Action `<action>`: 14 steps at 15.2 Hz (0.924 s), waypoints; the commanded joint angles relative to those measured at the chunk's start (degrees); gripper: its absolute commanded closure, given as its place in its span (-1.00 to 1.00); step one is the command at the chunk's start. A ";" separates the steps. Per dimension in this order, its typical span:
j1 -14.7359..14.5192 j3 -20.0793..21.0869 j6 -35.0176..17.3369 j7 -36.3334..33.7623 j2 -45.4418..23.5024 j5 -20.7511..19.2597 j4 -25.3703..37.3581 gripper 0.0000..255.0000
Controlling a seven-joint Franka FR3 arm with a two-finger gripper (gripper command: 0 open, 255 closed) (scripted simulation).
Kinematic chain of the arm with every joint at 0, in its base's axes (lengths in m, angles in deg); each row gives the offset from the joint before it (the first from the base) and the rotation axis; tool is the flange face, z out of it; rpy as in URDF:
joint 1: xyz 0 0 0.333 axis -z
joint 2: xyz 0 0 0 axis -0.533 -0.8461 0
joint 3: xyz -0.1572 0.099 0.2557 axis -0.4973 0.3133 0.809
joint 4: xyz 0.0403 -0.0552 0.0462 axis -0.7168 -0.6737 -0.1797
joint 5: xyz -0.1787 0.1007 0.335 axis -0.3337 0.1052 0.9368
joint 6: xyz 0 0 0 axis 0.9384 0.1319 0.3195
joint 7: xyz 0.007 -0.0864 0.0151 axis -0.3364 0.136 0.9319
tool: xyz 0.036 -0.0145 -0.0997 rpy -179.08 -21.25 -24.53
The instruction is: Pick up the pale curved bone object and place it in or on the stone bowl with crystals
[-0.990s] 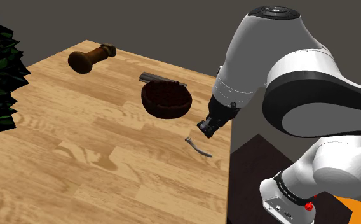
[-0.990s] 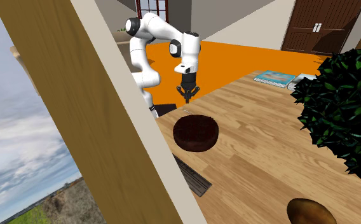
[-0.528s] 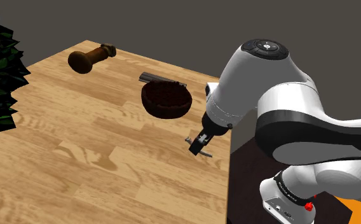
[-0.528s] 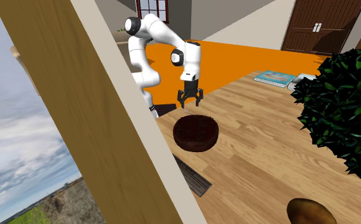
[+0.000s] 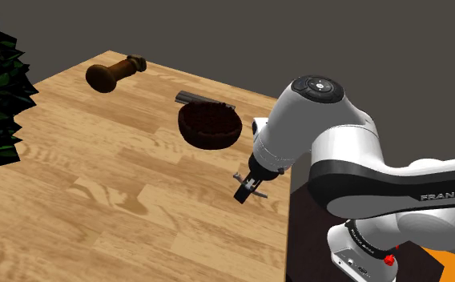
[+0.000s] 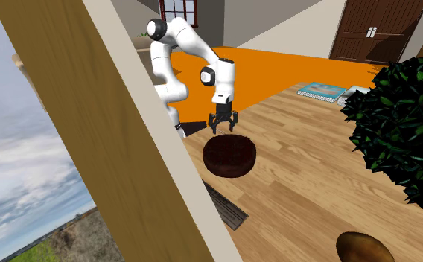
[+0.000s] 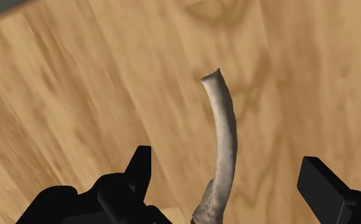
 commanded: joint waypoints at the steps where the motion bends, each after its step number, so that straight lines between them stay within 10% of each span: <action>1: 0.06 0.16 -0.42 -0.10 -0.24 -0.03 -0.15 -1.00; 6: 0.05 0.16 -0.41 -0.09 -0.23 -0.03 -0.15 -1.00; 7: 0.05 0.16 -0.41 -0.09 -0.23 -0.03 -0.15 1.00; 14: 0.05 0.43 -0.19 -0.44 -0.39 -0.08 0.25 1.00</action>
